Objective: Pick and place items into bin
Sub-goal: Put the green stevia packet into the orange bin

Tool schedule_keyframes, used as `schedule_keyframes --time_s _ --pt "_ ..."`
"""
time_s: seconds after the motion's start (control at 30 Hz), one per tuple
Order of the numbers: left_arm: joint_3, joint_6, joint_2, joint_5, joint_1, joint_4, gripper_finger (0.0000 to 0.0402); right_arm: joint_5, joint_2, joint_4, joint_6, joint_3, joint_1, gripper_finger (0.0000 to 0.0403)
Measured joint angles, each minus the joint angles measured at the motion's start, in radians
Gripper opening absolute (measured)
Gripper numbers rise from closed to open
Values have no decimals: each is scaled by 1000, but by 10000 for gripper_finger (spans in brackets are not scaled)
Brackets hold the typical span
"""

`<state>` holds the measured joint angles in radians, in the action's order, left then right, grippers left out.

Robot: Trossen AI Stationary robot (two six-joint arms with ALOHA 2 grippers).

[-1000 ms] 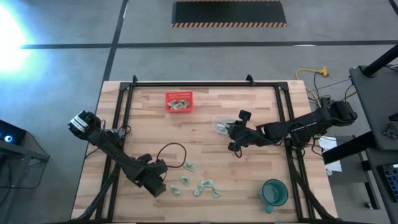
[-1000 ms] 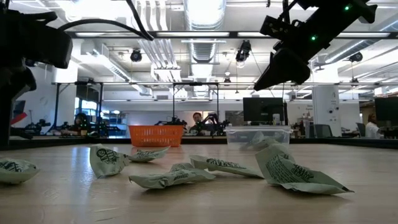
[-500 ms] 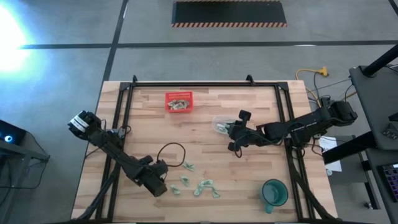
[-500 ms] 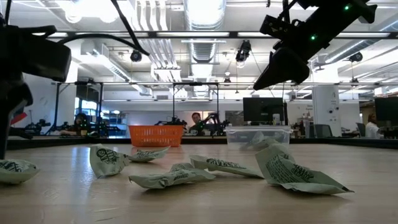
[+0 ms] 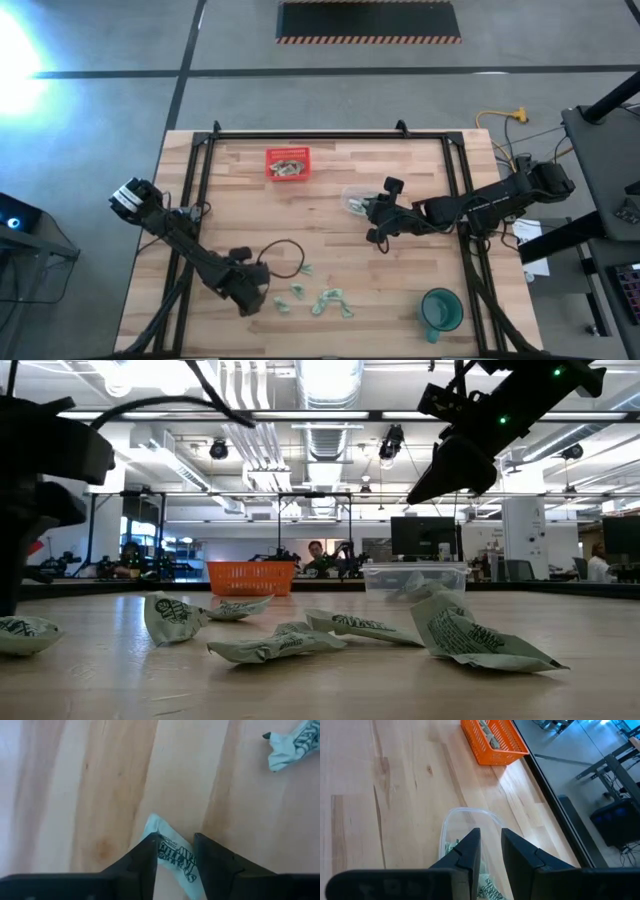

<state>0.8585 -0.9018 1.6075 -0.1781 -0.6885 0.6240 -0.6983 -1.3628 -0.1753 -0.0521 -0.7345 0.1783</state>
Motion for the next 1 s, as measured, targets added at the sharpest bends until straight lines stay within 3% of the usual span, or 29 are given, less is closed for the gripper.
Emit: schedule_keyframes --time_s 0.23,0.73,0.9,1.0 --pt "-1 205 0 -75 6 19 72 0 0 3 0 0 0 68" --pt "-2 203 0 -95 15 51 3 1 0 4 -19 0 0 68" --pt "11 243 -2 -178 21 79 1 1 0 7 -19 0 0 68" --pt "26 294 -20 -285 42 111 0 1 0 8 -19 0 0 68"
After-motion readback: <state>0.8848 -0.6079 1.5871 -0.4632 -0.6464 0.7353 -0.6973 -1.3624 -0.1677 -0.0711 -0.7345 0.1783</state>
